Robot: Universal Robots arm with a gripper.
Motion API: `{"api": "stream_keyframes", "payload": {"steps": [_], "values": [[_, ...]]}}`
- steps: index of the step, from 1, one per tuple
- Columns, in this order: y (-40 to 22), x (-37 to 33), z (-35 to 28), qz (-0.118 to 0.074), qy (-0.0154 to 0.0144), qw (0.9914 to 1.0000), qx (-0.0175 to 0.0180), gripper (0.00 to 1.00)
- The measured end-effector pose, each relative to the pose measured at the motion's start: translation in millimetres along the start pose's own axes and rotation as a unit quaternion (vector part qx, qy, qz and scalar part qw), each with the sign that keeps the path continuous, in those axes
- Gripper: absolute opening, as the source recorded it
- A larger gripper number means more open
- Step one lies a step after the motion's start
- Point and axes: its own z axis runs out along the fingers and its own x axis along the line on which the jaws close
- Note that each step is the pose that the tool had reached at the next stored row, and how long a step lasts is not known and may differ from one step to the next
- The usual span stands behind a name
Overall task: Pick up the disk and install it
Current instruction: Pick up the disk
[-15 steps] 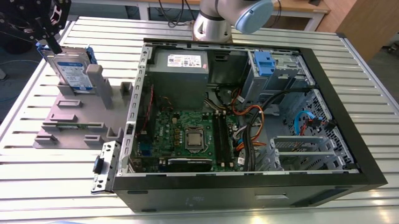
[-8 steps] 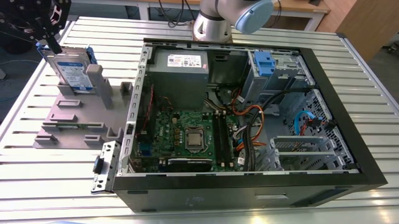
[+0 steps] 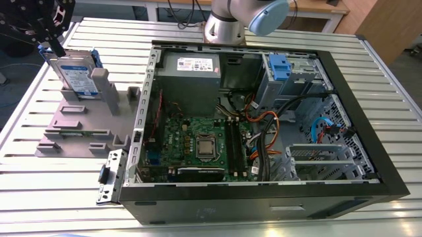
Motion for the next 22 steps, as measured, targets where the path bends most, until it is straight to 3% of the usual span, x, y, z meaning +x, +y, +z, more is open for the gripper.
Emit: {"api": "stream_keyframes", "payload": {"steps": [22], "values": [[0.0, 0.0, 0.0, -0.009, -0.0001, 0.99996, -0.0002, 0.11]]}}
